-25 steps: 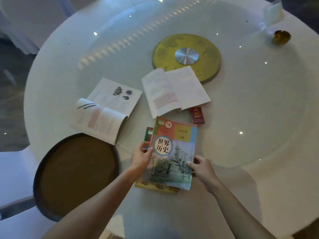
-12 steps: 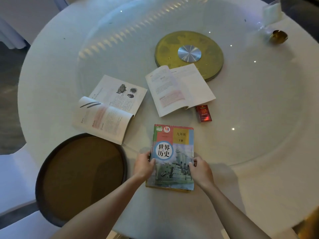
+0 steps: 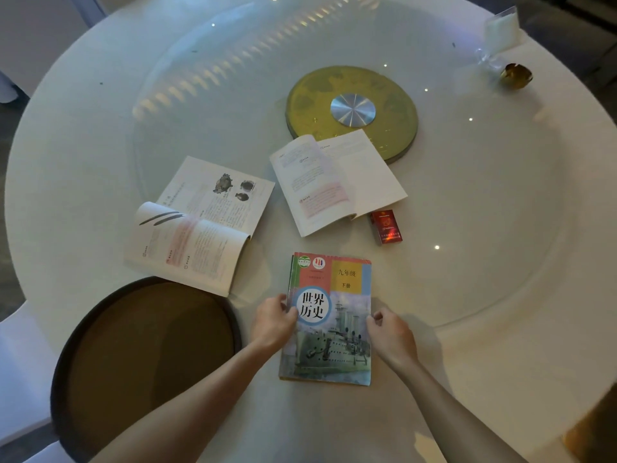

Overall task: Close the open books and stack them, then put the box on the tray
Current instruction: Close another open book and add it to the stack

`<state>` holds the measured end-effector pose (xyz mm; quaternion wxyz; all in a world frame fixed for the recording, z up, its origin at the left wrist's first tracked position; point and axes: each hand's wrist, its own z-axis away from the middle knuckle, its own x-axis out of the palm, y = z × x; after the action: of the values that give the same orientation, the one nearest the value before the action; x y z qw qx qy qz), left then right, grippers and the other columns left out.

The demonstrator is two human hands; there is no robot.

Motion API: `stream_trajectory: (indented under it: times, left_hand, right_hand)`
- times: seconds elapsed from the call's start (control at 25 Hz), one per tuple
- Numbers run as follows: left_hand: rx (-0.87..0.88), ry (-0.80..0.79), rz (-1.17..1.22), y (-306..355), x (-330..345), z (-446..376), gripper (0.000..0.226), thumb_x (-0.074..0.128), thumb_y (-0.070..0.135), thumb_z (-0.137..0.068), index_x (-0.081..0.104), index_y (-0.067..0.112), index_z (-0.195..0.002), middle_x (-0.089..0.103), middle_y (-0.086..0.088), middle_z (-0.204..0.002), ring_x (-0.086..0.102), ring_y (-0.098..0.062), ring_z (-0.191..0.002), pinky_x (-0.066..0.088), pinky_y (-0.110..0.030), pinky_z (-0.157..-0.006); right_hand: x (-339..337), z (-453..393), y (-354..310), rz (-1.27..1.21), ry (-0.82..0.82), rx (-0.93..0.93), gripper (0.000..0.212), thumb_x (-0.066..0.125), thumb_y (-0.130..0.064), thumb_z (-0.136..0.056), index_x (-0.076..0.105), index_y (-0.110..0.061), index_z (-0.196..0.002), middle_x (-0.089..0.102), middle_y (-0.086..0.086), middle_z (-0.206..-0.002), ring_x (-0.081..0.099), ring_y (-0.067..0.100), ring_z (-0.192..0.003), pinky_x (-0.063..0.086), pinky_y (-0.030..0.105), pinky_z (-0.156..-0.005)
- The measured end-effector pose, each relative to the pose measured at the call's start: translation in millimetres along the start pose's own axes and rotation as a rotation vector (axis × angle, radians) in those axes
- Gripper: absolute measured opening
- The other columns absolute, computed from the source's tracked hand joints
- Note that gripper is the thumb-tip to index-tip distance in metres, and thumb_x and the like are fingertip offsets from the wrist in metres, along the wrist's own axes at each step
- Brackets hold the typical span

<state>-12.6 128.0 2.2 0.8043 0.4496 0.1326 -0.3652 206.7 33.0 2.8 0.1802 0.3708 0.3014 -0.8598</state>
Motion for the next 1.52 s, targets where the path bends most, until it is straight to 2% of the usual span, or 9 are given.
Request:
stream_trajectory:
  times: [0.16, 0.48, 0.6, 0.76, 0.96, 1.08, 1.16, 1.28, 1.52]
  left_hand:
    - [0.046, 0.053, 0.142, 48.1, -18.3, -44.8, 0.050, 0.065, 0.031, -0.094, 0.054, 0.009, -0.138, 0.064, -0.006, -0.114, 0.062, -0.011, -0.089, 0.046, -0.015, -0.060]
    - [-0.152, 0.170, 0.340, 127.2, -38.6, -155.0, 0.067, 0.067, 0.037, -0.092, 0.042, 0.004, -0.146, 0.050, -0.014, -0.145, 0.052, -0.030, -0.126, 0.045, -0.039, -0.099]
    - [-0.298, 0.179, 0.421, 141.1, -37.0, -178.5, 0.061, 0.067, 0.035, -0.092, 0.046, 0.000, -0.137, 0.054, -0.012, -0.131, 0.057, -0.027, -0.107, 0.051, -0.041, -0.090]
    - [-0.394, 0.155, 0.690, 152.6, -28.3, -195.4, 0.031, 0.069, 0.026, -0.091, 0.057, 0.003, -0.109, 0.063, -0.003, -0.087, 0.059, -0.012, -0.071, 0.053, -0.032, -0.055]
    - [-0.396, 0.148, 0.761, 158.2, -21.8, -205.5, 0.014, 0.068, 0.022, -0.091, 0.063, 0.009, -0.090, 0.067, -0.006, -0.092, 0.070, -0.024, -0.087, 0.060, -0.038, -0.062]
    - [-0.392, 0.119, 0.748, 165.7, -19.3, -214.2, 0.020, 0.068, 0.028, -0.089, 0.063, 0.010, -0.093, 0.070, -0.007, -0.093, 0.071, -0.024, -0.086, 0.060, -0.038, -0.072]
    - [-0.376, 0.089, 0.733, 170.5, -18.4, -214.9, 0.023, 0.071, 0.033, -0.086, 0.063, 0.012, -0.089, 0.068, -0.004, -0.089, 0.065, -0.021, -0.080, 0.050, -0.032, -0.067]
    - [-0.301, 0.080, 0.693, 175.6, -18.2, -212.2, 0.028, 0.078, 0.032, -0.082, 0.066, 0.011, -0.096, 0.071, -0.002, -0.095, 0.063, -0.019, -0.084, 0.043, -0.029, -0.065]
    - [-0.021, 0.051, 0.792, 205.7, -24.4, -193.3, 0.015, 0.073, 0.016, -0.089, 0.062, 0.009, -0.096, 0.072, -0.016, -0.106, 0.070, -0.029, -0.096, 0.057, -0.040, -0.079]
  right_hand:
    - [-52.5, -55.8, -31.0, -0.113, 0.046, -0.059, 0.024, 0.056, -0.029, -0.098, 0.069, -0.009, -0.099, 0.073, 0.008, -0.097, 0.069, 0.028, -0.089, 0.058, 0.044, -0.082]
    - [-140.9, -207.8, -115.0, -0.214, 0.086, -0.169, 0.046, 0.068, -0.032, -0.095, 0.065, -0.007, -0.133, 0.071, 0.014, -0.128, 0.066, 0.031, -0.120, 0.052, 0.042, -0.103]
    - [-148.0, -248.8, -127.7, -0.166, 0.048, -0.139, 0.061, 0.068, -0.037, -0.094, 0.055, -0.007, -0.145, 0.061, 0.017, -0.143, 0.060, 0.035, -0.130, 0.050, 0.051, -0.110]
    - [-145.0, -281.5, -126.2, -0.088, 0.136, -0.041, 0.058, 0.066, -0.038, -0.094, 0.057, -0.003, -0.138, 0.054, 0.022, -0.141, 0.055, 0.040, -0.129, 0.050, 0.056, -0.107]
    - [-137.7, -295.5, -123.0, -0.160, 0.037, 0.052, 0.064, 0.072, -0.040, -0.089, 0.049, -0.002, -0.135, 0.058, 0.014, -0.125, 0.060, 0.038, -0.118, 0.054, 0.048, -0.094]
    - [-134.8, -297.1, -126.9, -0.315, -0.029, 0.056, 0.034, 0.076, -0.036, -0.085, 0.055, -0.010, -0.089, 0.056, 0.001, -0.087, 0.058, 0.030, -0.092, 0.047, 0.038, -0.070]
    - [-132.2, -293.9, -129.4, -0.343, -0.070, 0.035, 0.026, 0.074, -0.030, -0.084, 0.057, -0.012, -0.077, 0.063, 0.002, -0.081, 0.064, 0.029, -0.088, 0.052, 0.042, -0.070]
    - [-129.7, -287.2, -133.4, -0.442, -0.097, -0.014, 0.014, 0.067, -0.018, -0.086, 0.063, -0.006, -0.091, 0.073, 0.017, -0.103, 0.070, 0.030, -0.090, 0.058, 0.047, -0.078]
    - [-134.7, -255.2, -143.6, -0.703, -0.279, -0.166, 0.036, 0.060, -0.002, -0.091, 0.060, -0.013, -0.126, 0.074, 0.018, -0.119, 0.077, 0.033, -0.093, 0.058, 0.043, -0.073]
